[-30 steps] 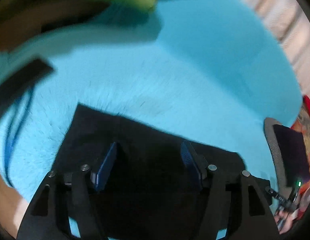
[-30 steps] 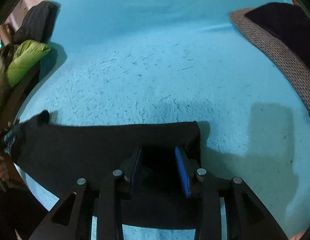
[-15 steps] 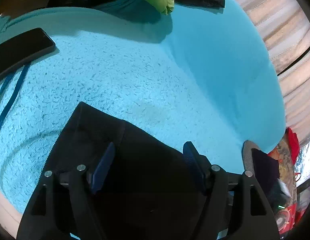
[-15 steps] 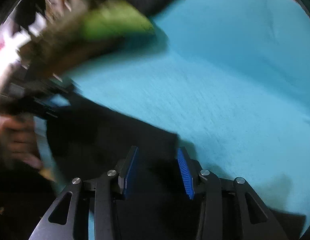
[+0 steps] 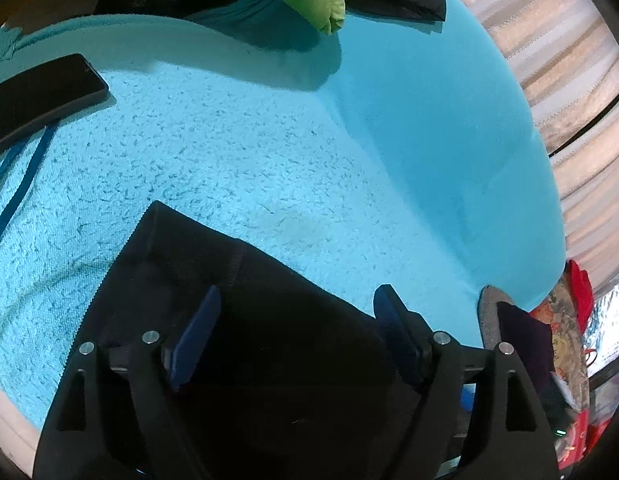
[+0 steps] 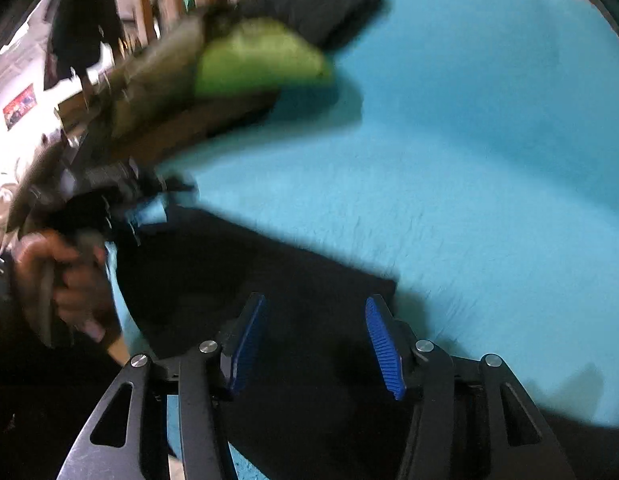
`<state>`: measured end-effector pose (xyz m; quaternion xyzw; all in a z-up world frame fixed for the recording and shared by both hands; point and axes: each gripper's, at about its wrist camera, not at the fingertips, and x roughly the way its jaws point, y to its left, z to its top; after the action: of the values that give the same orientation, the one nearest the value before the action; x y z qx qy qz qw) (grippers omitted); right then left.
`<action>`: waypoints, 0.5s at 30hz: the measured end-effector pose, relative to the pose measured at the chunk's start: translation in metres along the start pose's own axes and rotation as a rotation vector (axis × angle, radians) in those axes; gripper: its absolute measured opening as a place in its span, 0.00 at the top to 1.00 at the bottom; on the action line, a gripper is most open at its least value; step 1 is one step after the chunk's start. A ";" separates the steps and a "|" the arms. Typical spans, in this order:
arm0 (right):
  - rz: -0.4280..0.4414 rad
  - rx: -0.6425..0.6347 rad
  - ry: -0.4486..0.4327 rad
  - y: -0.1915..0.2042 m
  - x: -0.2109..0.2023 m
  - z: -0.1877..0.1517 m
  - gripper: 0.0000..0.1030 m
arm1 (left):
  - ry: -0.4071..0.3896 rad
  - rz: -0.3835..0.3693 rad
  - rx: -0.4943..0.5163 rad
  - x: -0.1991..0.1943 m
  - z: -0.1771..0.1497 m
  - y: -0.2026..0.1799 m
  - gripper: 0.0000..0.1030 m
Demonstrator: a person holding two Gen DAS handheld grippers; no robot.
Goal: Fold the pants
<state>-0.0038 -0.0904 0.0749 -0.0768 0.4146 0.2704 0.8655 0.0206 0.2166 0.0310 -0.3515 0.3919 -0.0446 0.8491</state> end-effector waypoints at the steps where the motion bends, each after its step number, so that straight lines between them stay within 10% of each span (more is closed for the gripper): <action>1: -0.005 0.027 0.071 -0.005 0.017 -0.003 0.49 | -0.001 0.003 0.005 0.001 0.000 -0.001 0.23; 9: 0.008 0.077 -0.110 -0.021 -0.044 -0.008 0.47 | -0.051 -0.052 0.029 -0.005 -0.005 -0.020 0.19; 15: -0.165 0.257 -0.277 -0.089 -0.130 -0.059 0.44 | -0.071 -0.202 0.377 -0.011 -0.049 -0.103 0.19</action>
<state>-0.0630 -0.2388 0.1275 0.0384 0.3151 0.1515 0.9361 -0.0008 0.1154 0.0815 -0.2254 0.3091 -0.1894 0.9043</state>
